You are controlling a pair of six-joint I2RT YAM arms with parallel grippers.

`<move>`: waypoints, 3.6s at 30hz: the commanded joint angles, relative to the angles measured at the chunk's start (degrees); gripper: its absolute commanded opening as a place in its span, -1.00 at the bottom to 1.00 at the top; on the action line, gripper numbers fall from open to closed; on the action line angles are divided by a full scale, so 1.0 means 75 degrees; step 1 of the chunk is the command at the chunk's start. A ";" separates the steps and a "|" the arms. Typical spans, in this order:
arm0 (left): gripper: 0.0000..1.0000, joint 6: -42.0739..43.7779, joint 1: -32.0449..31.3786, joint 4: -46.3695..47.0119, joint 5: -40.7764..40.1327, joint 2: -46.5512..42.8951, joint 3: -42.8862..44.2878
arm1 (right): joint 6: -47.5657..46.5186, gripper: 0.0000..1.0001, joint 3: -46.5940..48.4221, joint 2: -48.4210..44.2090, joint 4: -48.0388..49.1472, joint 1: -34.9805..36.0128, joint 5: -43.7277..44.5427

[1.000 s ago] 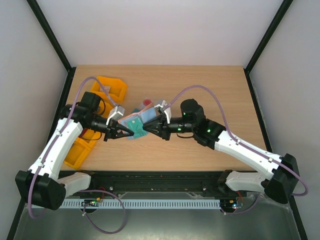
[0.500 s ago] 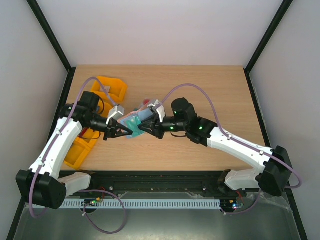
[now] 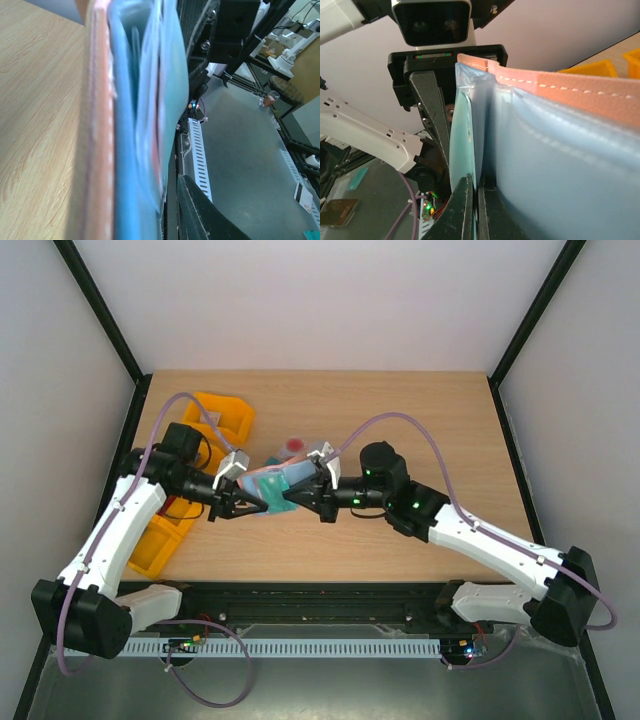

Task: Take the credit cards out of the card holder

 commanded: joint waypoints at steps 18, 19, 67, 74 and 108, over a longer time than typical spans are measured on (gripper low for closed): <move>-0.95 0.0566 0.0110 -0.0298 0.0627 -0.0047 0.0111 | 0.0102 -0.74 -0.0009 -0.0345 -0.0007 -0.0428 0.0002; -0.95 0.0569 0.0110 -0.0302 0.0632 -0.0032 0.0119 | 0.0171 -0.80 0.0009 -0.0257 0.0034 -0.0432 -0.0142; -0.96 -0.3447 0.0089 0.2931 0.0876 -0.0032 -0.0996 | -0.0225 -0.97 -0.0628 -0.1822 -0.1144 -0.1517 0.0803; -0.96 -0.8248 -0.0261 0.7304 0.0401 0.0416 -0.2983 | -0.0296 -0.97 -0.0193 -0.2228 -0.2017 -0.1761 0.2131; 0.98 -0.4514 -0.1127 0.4213 -0.4258 0.0917 -0.1055 | -0.0279 -0.97 0.1807 -0.0531 -0.3734 -0.1776 0.2380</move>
